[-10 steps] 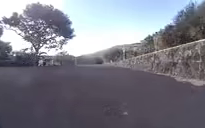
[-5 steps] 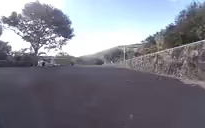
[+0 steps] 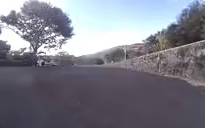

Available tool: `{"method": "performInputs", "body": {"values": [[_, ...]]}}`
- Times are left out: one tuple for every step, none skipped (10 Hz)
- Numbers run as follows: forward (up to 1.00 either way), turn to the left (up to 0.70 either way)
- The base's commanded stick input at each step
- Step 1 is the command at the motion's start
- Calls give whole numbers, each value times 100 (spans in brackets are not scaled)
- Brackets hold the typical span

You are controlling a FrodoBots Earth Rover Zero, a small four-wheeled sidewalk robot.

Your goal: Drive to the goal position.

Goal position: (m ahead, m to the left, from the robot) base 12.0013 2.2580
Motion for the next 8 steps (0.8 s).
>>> {"method": "performInputs", "body": {"values": [[70, 0], [70, 0], [70, 0], [70, 0], [70, 0], [70, 0], [70, 0], [70, 0]]}}
